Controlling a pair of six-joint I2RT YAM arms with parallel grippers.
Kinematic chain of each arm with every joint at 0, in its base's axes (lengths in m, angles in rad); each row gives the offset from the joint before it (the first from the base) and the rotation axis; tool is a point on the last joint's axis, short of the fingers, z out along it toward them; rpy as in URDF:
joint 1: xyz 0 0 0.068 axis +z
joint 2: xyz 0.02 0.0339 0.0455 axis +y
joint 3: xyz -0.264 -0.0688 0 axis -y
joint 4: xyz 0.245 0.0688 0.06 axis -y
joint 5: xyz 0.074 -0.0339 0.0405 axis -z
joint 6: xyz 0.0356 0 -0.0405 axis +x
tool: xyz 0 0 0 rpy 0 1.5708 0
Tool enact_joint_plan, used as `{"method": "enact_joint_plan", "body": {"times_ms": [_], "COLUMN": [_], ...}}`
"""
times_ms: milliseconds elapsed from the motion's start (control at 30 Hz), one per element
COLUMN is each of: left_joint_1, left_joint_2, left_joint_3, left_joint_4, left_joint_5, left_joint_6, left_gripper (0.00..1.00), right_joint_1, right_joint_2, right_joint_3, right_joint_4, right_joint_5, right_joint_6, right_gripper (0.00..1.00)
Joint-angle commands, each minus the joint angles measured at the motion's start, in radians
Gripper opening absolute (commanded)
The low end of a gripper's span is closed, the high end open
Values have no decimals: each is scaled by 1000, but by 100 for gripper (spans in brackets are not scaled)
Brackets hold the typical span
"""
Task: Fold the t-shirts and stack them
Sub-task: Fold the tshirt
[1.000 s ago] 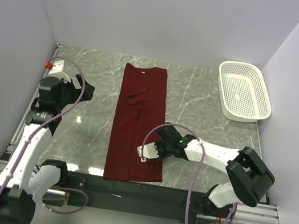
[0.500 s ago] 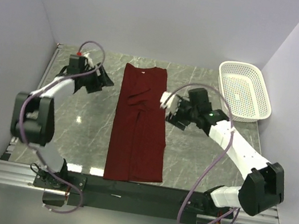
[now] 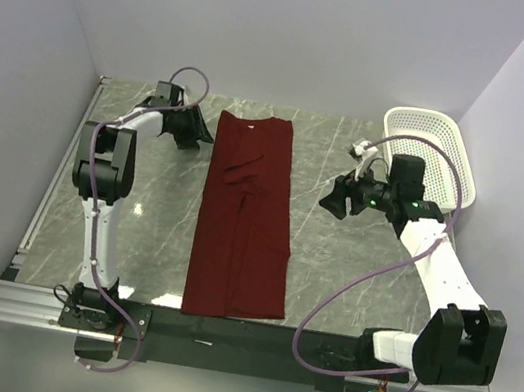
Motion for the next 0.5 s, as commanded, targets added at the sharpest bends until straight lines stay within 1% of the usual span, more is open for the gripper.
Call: {"method": "enact_joint_plan", "body": {"times_ms": [0, 267, 400, 433, 467], "left_joint_1": [-24, -42, -42, -42, -42], "left_joint_2": [52, 182, 207, 211, 222], "left_joint_3": [105, 260, 276, 280, 292], "left_joint_4": [-40, -115, -101, -89, -83], "left_joint_5": [18, -7, -5, 2, 27], "left_joint_6": [17, 17, -5, -9, -12], "left_gripper": [57, 50, 40, 34, 31], "right_joint_1": [-34, -90, -103, -103, -106], "right_joint_2": [-44, -61, -75, -76, -75], "right_joint_3": [-6, -20, -26, -28, -28], "right_joint_4": [45, 52, 57, 58, 55], "right_joint_5": [-114, -174, -190, -193, -193], "right_joint_6": [54, 68, 74, 76, 76], "right_gripper": [70, 70, 70, 70, 70]}}
